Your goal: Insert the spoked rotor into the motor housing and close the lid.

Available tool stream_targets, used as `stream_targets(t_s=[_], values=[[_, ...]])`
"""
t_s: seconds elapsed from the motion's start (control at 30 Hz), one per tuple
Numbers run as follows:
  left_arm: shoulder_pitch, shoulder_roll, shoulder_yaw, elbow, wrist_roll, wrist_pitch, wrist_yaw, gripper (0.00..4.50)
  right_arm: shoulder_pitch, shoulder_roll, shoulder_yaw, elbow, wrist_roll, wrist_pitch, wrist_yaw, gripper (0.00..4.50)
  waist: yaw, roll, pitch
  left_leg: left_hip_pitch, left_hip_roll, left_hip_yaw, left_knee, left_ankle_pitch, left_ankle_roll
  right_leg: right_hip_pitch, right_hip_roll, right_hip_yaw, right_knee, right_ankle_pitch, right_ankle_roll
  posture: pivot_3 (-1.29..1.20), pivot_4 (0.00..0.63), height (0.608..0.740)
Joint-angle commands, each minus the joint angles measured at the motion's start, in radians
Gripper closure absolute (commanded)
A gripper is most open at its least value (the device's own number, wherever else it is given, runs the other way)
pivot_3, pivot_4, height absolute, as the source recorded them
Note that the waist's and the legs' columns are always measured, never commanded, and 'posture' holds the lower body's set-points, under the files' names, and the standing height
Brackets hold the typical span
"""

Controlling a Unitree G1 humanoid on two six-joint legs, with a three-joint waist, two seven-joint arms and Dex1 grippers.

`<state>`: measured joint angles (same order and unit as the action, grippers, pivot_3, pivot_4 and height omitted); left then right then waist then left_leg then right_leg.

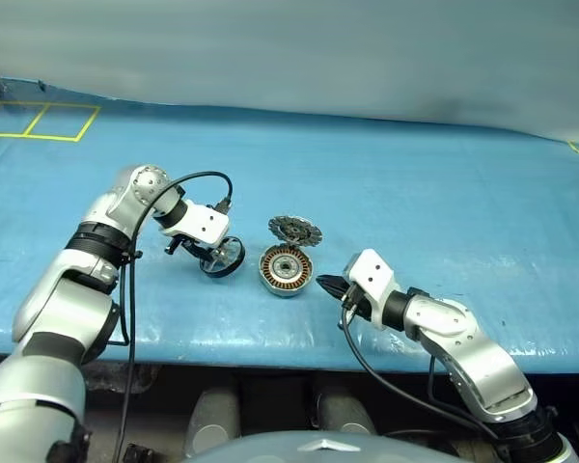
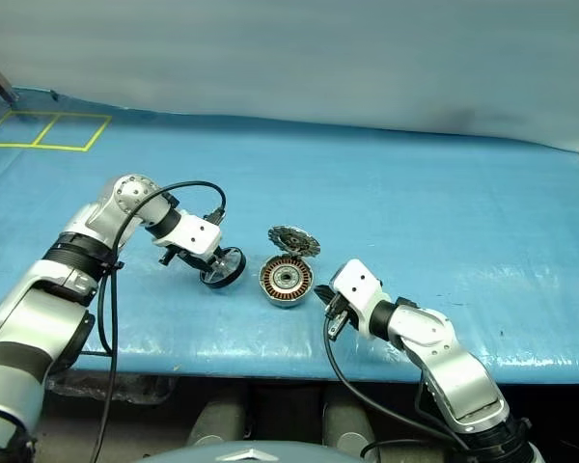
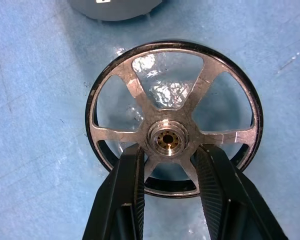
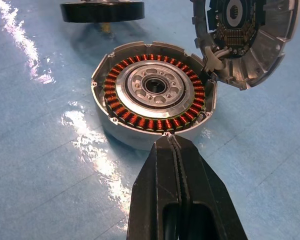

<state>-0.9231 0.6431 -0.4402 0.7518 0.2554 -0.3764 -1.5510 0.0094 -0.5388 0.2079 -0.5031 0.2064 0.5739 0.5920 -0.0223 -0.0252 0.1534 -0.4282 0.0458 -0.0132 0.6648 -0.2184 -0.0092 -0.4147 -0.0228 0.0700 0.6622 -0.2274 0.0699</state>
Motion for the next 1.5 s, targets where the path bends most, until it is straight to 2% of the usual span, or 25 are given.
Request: stream_targets(t_s=[0.03,0.17,0.47,0.77,1.0,1.2,1.5], values=[[0.020,0.020,0.055,-0.106,-0.084,0.061,-0.030,3.32,-0.002,0.005,-0.025,0.006,-0.001,-0.032,-0.004,4.50,0.000,0.000,0.000,0.000,0.000,0.000,0.000,0.000,0.000,0.000,0.000,0.000,0.000,0.000,0.000,0.00,0.150,0.740],[0.046,0.012,0.110,-0.216,-0.186,0.189,-0.046,3.32,0.003,0.010,-0.025,0.034,-0.005,-0.048,-0.008,4.50,0.000,0.000,0.000,0.000,0.000,0.000,0.001,0.000,0.000,0.000,0.000,0.000,0.001,-0.001,0.000,0.00,0.150,0.740],[0.072,-0.009,0.114,-0.324,-0.249,0.273,-0.029,3.32,0.021,0.008,-0.025,0.049,-0.006,-0.068,-0.002,4.50,-0.002,0.000,0.000,0.001,0.000,0.000,0.001,0.000,0.000,0.001,0.000,0.000,0.001,-0.002,0.001,0.00,0.150,0.740],[0.039,-0.086,0.106,-0.246,-0.242,0.260,0.003,3.32,0.039,0.019,-0.041,0.051,0.013,-0.101,0.010,4.50,0.002,0.000,0.000,0.001,0.000,0.000,0.001,0.000,0.000,0.001,0.000,0.000,0.001,-0.002,0.001,0.00,0.150,0.740],[0.020,-0.131,0.103,-0.178,-0.235,0.231,0.016,3.32,0.088,0.103,-0.117,0.110,0.123,-0.235,0.071,4.50,0.000,0.000,0.000,0.002,0.000,0.000,0.001,0.000,0.000,0.001,0.001,0.000,0.001,-0.002,0.002,0.00,0.150,0.740],[0.011,-0.150,0.102,-0.149,-0.235,0.222,0.010,3.32,0.129,0.129,-0.120,0.167,0.159,-0.305,0.127,4.50,-0.001,0.000,0.000,0.002,0.000,0.000,0.001,0.000,0.000,0.001,0.001,0.000,0.001,-0.002,0.002,0.00,0.150,0.740],[0.001,-0.179,0.095,-0.119,-0.230,0.215,0.001,3.32,0.185,0.159,-0.098,0.277,0.113,-0.464,0.162,4.50,-0.001,0.000,0.000,0.002,0.000,0.000,0.001,0.000,0.000,0.001,0.001,0.000,0.001,-0.002,0.002,0.00,0.150,0.740]])
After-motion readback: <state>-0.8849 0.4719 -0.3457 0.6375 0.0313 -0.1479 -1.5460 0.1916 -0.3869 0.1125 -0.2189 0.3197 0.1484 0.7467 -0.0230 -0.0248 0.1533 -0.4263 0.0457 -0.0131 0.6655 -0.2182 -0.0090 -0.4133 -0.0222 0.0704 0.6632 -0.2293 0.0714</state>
